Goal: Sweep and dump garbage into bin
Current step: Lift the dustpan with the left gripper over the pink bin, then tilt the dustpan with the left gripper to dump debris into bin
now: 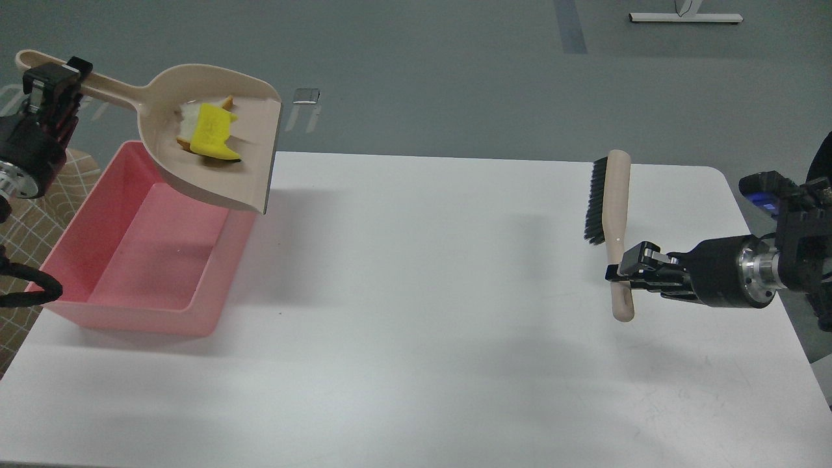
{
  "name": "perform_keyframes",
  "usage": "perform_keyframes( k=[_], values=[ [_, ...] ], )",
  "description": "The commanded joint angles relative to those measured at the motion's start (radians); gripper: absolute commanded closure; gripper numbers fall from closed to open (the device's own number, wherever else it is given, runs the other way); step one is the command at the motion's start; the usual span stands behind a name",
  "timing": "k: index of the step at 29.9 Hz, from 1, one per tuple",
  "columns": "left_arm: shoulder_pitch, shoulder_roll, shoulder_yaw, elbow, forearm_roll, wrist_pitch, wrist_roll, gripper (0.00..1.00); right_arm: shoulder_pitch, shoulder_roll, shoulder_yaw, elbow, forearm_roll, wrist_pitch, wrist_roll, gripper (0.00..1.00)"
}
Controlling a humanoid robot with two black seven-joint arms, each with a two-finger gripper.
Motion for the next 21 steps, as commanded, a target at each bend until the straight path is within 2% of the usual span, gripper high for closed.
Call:
perform_keyframes(
  k=[1, 4, 10, 21],
  values=[
    [0.015, 0.023, 0.001, 0.027, 0.001, -0.024, -0.026, 1.0, 0.0, 0.005, 0.001, 0.0, -0.001, 0.0, 0.0, 1.0],
    [0.023, 0.032, 0.003, 0.044, 0.001, -0.029, -0.035, 1.0, 0.0, 0.007, 0.001, 0.0, -0.001, 0.0, 0.0, 1.0],
    [0.061, 0.067, 0.004, 0.062, 0.016, -0.029, -0.081, 1.0, 0.0, 0.011, -0.001, 0.0, -0.001, 0.0, 0.0, 1.0],
    [0.103, 0.095, 0.007, 0.134, 0.041, -0.029, -0.084, 1.0, -0.006, 0.013, -0.001, 0.0, -0.001, 0.0, 0.0, 1.0]
  ],
)
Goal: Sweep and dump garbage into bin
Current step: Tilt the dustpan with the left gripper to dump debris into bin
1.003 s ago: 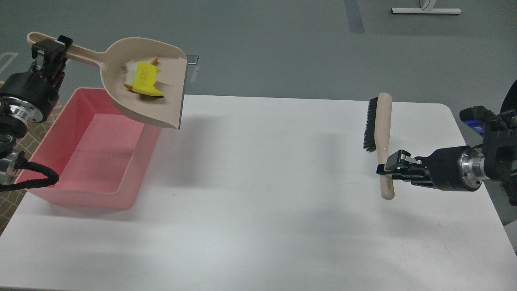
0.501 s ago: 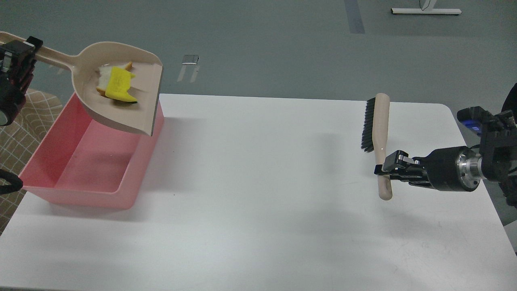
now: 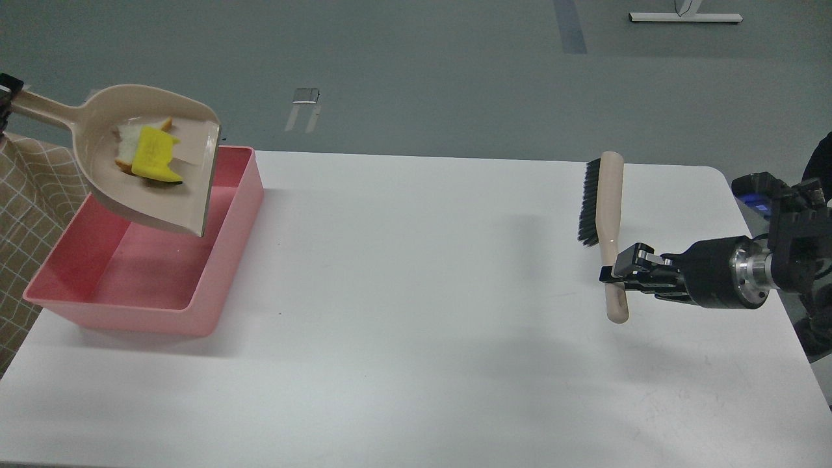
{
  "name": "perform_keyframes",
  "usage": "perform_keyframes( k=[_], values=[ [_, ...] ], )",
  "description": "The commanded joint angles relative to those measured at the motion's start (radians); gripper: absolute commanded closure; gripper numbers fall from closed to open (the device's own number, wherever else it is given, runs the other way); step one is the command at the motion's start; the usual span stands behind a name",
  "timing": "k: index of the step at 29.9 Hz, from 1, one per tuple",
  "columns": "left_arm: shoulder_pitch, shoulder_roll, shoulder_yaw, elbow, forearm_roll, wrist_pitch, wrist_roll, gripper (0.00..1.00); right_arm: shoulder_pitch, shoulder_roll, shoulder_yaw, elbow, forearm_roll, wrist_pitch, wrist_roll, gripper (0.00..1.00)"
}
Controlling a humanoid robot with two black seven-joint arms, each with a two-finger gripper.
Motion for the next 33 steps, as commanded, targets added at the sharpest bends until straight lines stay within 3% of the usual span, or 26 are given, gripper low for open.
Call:
perform_keyframes(
  k=[1, 15, 33],
  values=[
    [0.007, 0.006, 0.0, 0.028, 0.024, 0.0, 0.0, 1.0, -0.006, 0.0, 0.0, 0.0, 0.0, 0.0, 0.0, 1.0],
    [0.028, 0.017, 0.0, 0.094, 0.131, 0.011, 0.0, 1.0, -0.009, 0.0, 0.002, 0.0, -0.002, 0.0, 0.0, 1.0],
    [0.002, 0.049, -0.02, 0.096, 0.409, 0.043, 0.0, 1.0, -0.009, 0.011, 0.002, -0.002, -0.002, 0.0, -0.001, 1.0]
  ],
)
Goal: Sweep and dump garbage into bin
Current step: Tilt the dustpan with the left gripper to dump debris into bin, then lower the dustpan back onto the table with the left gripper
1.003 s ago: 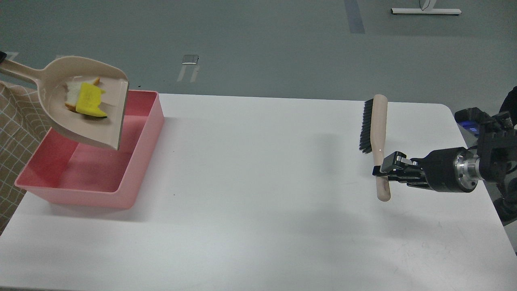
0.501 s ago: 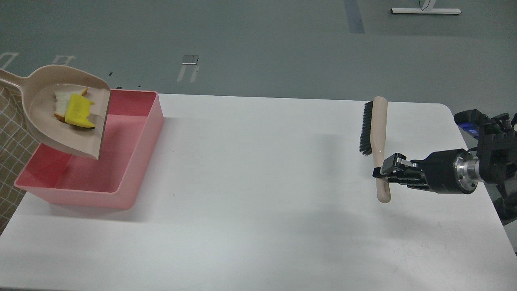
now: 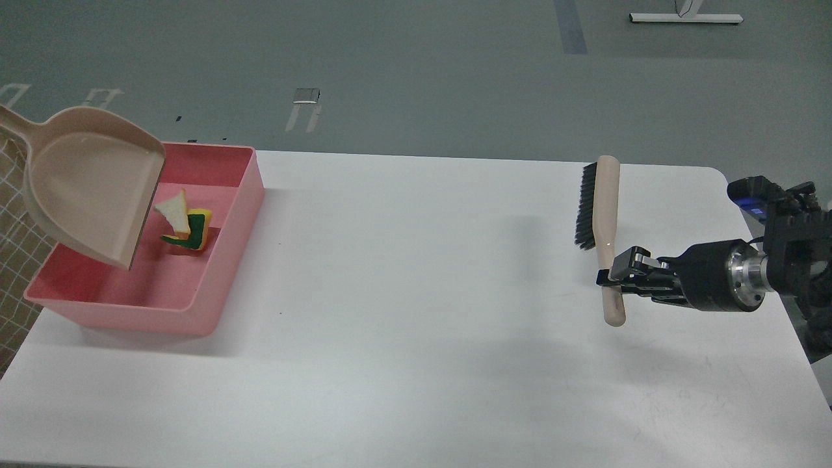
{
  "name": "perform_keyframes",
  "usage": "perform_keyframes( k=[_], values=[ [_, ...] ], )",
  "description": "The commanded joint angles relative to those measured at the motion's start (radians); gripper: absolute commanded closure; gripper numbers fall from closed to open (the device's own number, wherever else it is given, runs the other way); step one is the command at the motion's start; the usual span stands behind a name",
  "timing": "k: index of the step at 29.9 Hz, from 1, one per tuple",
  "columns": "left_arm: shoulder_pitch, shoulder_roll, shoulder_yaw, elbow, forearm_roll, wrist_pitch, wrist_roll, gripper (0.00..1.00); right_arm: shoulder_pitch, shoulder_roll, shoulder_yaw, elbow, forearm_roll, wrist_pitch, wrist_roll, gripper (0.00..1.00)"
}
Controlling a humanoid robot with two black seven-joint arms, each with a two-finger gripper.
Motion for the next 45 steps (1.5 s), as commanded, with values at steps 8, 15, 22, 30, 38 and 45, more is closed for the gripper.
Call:
perform_keyframes(
  k=[8, 15, 22, 30, 38, 45],
  values=[
    [-0.101, 0.003, -0.008, -0.003, 0.004, 0.02, 0.0, 1.0, 0.0, 0.002, 0.002, 0.0, 0.0, 0.0, -0.001, 1.0],
    [-0.195, 0.003, -0.03, -0.023, -0.098, -0.095, 0.0, 1.0, 0.0, 0.007, 0.0, 0.002, 0.0, 0.0, -0.002, 1.0],
    [-0.224, 0.003, -0.076, -0.08, -0.276, -0.252, 0.0, 1.0, 0.0, 0.008, 0.002, 0.0, 0.0, 0.0, -0.002, 1.0],
    [-0.218, -0.014, -0.085, -0.235, -0.358, -0.259, 0.0, 1.0, 0.002, 0.022, 0.002, 0.002, 0.0, 0.0, -0.003, 1.0],
    [-0.175, -0.114, -0.07, -0.373, -0.426, -0.178, 0.048, 1.0, 0.003, 0.028, 0.002, 0.002, 0.0, 0.0, -0.003, 1.0],
    [-0.107, -0.264, -0.065, -0.439, -0.425, -0.065, 0.099, 1.0, 0.003, 0.028, 0.0, 0.0, 0.0, 0.0, -0.003, 1.0]
  ],
)
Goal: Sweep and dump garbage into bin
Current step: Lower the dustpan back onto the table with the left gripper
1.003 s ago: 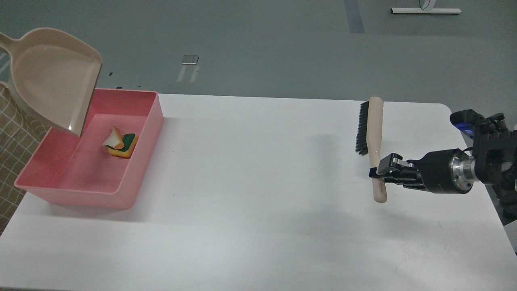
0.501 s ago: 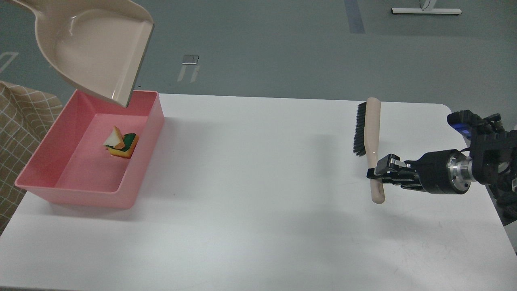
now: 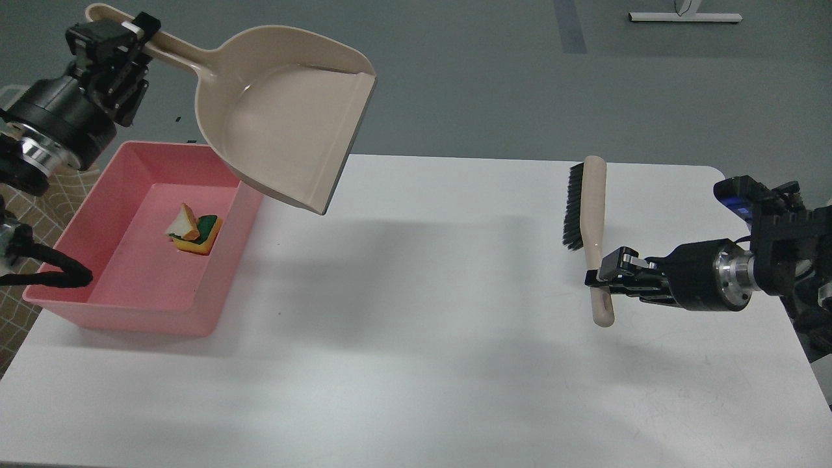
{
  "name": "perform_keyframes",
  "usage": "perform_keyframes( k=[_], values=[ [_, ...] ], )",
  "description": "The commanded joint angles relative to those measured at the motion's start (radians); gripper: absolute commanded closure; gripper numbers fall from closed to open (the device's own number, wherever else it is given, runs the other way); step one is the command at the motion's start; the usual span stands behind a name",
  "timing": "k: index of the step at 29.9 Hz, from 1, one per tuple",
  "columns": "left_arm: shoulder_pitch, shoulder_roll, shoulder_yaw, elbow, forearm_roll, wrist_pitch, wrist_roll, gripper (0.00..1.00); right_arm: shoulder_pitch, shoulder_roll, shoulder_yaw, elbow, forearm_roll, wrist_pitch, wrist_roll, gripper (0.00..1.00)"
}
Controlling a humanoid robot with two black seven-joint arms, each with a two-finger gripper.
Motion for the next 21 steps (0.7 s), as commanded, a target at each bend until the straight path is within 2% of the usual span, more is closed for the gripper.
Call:
perform_keyframes(
  k=[1, 13, 21],
  values=[
    [0.034, -0.1, 0.002, -0.021, 0.002, 0.062, 0.018, 1.0, -0.002, 0.0, -0.004, -0.001, -0.001, 0.0, 0.0, 1.0],
    [0.06, -0.295, 0.06, -0.003, 0.044, 0.12, 0.015, 1.0, -0.005, 0.0, -0.005, -0.004, -0.001, 0.0, 0.0, 1.0],
    [0.051, -0.393, 0.137, 0.094, 0.129, 0.147, 0.013, 1.0, -0.012, -0.002, -0.007, -0.006, -0.001, 0.0, 0.0, 1.0]
  ],
)
